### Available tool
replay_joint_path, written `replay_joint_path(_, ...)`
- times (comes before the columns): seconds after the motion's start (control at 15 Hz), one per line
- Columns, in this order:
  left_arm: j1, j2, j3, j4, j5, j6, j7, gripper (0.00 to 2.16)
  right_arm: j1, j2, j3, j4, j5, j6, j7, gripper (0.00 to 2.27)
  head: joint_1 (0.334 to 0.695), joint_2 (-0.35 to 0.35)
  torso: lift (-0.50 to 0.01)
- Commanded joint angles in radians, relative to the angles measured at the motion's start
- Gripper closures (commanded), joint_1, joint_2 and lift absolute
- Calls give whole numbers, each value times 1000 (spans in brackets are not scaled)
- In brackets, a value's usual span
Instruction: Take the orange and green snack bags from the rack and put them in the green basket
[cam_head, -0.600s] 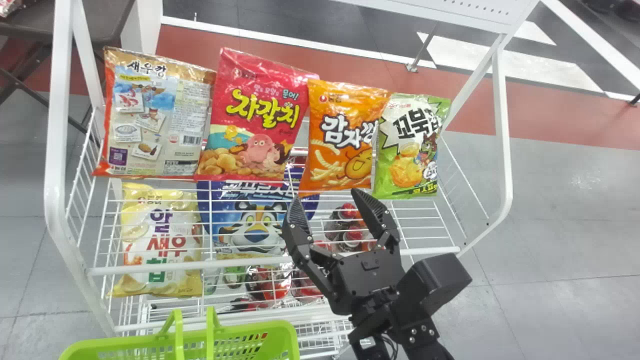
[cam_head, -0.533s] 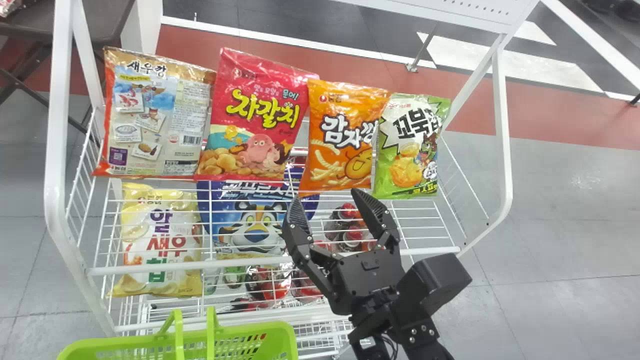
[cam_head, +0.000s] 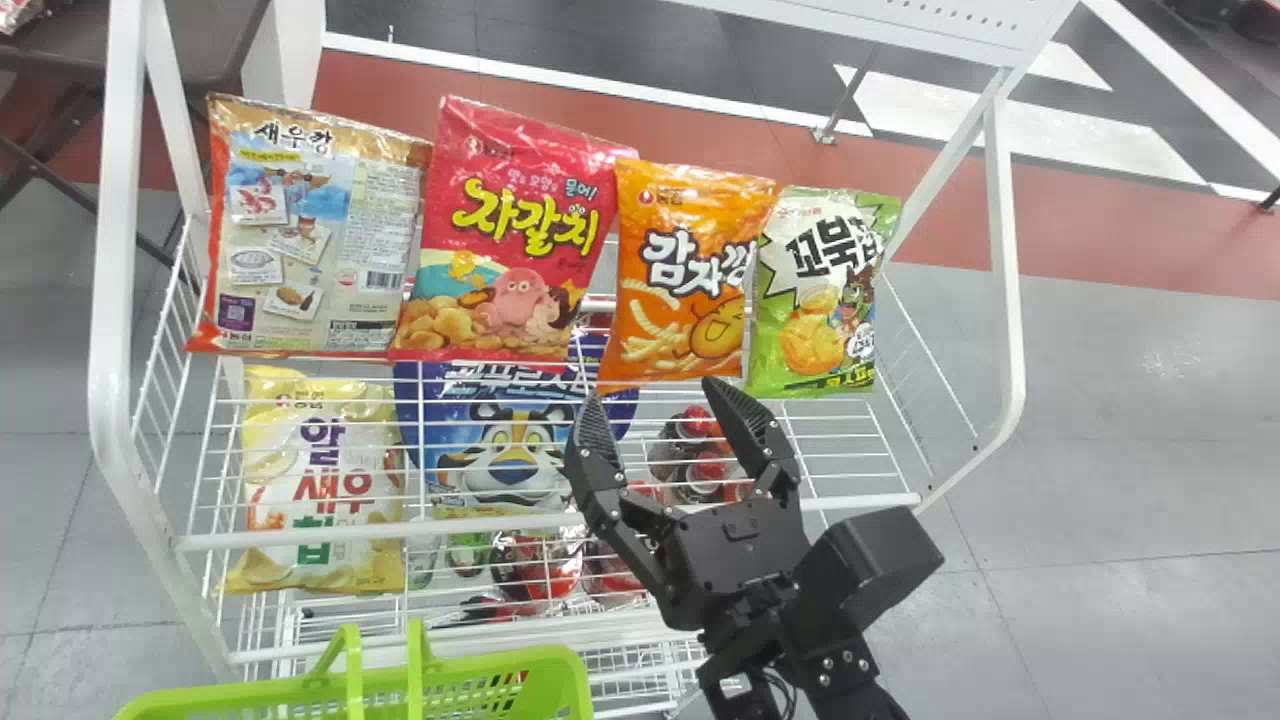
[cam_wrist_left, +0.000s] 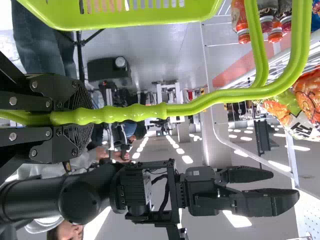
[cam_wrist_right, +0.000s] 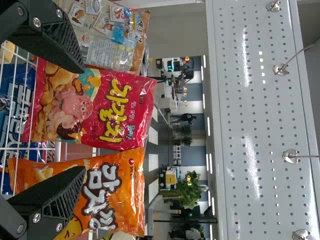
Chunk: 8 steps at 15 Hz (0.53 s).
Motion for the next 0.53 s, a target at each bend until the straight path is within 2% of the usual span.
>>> replay_joint_path(0.0,0,0,2,0,0,2,-1,2145,0,-1,0,0,0,-2,0,130,695,-350,0)
replay_joint_path(0.47,0,2,2,0,0,-1,-4,2148,-149,16,-75,124,-31,65,0,130,695,-350,0)
